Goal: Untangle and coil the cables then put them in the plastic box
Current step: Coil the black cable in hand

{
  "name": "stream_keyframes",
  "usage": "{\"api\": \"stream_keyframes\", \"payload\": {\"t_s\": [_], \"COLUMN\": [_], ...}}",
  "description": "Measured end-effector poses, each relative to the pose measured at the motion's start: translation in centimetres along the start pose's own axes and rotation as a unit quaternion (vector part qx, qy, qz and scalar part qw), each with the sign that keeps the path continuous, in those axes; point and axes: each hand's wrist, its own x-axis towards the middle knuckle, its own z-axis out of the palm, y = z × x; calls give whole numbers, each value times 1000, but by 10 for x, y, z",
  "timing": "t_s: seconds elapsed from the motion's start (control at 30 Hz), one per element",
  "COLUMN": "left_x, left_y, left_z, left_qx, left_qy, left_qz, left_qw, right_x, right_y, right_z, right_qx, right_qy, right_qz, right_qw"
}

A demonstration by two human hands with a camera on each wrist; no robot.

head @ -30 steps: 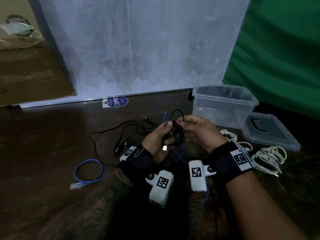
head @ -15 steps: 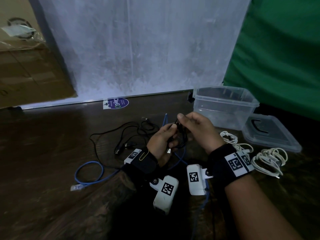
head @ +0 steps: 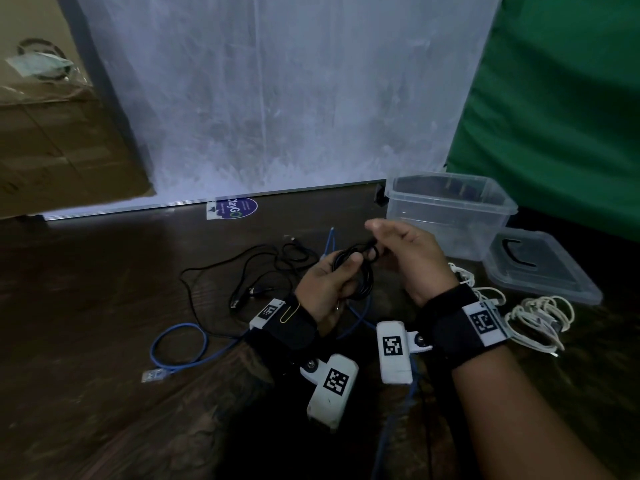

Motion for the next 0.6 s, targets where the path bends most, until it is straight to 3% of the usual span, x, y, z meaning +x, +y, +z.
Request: {"api": "stream_keyframes", "payload": {"t_s": [0.1, 0.2, 0.3, 0.43, 0.6], "left_x": [3, 4, 4, 3, -2], "left_y": [-5, -6, -1, 4, 5], "left_z": [-4, -5, -1, 5, 14], "left_qx": [1, -7, -37, -67, 3], "left_qy": [17, 47, 29, 17, 0], "left_qz": [3, -1, -21, -67, -51], "left_qw": [1000, 999, 999, 995, 999], "right_x": [-1, -1, 2, 9, 11], "right_y": [1, 6, 6, -3, -1], "right_z": [-3, -5, -8, -23, -29], "right_qx": [38, -14, -89, -178, -176], "right_qy": [-78, -103, -31, 149, 200], "right_qz": [80, 89, 8, -108, -158], "right_qw": [993, 991, 996, 967, 951]}}
